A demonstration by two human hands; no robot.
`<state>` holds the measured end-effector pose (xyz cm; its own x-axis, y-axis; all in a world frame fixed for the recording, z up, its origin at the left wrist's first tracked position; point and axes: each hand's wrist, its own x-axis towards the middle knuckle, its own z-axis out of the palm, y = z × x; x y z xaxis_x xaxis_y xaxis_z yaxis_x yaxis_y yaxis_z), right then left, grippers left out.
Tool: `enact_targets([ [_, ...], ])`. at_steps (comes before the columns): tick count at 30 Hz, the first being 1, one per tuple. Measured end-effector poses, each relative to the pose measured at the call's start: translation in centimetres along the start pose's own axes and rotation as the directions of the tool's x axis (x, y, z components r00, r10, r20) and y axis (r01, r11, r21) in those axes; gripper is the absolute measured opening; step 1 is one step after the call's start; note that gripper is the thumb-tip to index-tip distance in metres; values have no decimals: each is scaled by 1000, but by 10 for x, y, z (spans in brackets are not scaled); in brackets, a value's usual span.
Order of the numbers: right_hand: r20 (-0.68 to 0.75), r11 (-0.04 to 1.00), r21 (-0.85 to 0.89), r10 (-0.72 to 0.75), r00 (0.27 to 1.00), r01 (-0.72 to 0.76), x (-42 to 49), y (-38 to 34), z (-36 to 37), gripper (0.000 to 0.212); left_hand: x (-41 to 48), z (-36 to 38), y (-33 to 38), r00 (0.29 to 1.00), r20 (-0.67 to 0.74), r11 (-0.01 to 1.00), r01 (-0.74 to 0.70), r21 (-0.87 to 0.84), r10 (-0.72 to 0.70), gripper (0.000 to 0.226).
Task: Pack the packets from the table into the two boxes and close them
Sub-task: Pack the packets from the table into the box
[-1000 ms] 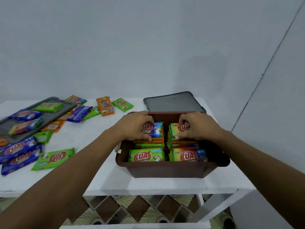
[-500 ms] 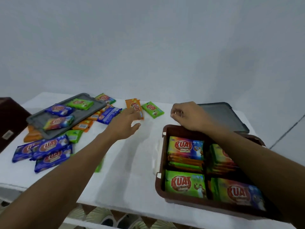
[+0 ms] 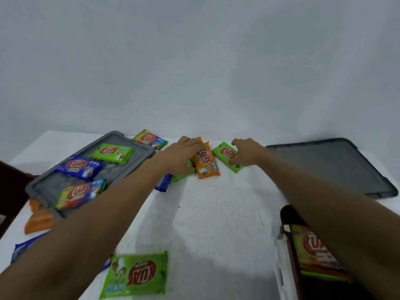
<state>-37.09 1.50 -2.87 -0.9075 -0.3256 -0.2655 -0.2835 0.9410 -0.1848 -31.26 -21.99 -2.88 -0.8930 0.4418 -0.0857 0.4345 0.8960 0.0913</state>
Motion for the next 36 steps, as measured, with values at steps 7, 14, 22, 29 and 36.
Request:
enact_targets([
  [7,235,995,-87,60,970,-41,-1,2,-9,49,41,8,-7,967,250,991,-84,108,55,109],
  [14,141,997,6,-75,987,75,-36,32,-29,31,39,6,8,980,-14,954,-190,232,198,65],
  [22,-90,840,540,1,996,48,-132,68,-63,20,6,-22,88,981,-193,995,-11,-100,-8,69],
  [29,-205,826,549,-15,979,128,-253,113,-63,46,-30,-50,194,928,-365,979,2,-203,-77,47],
  [36,-185,905,379,-129,974,192,-343,156,-28,55,-67,-40,285,939,-345,989,-58,-134,8,51],
])
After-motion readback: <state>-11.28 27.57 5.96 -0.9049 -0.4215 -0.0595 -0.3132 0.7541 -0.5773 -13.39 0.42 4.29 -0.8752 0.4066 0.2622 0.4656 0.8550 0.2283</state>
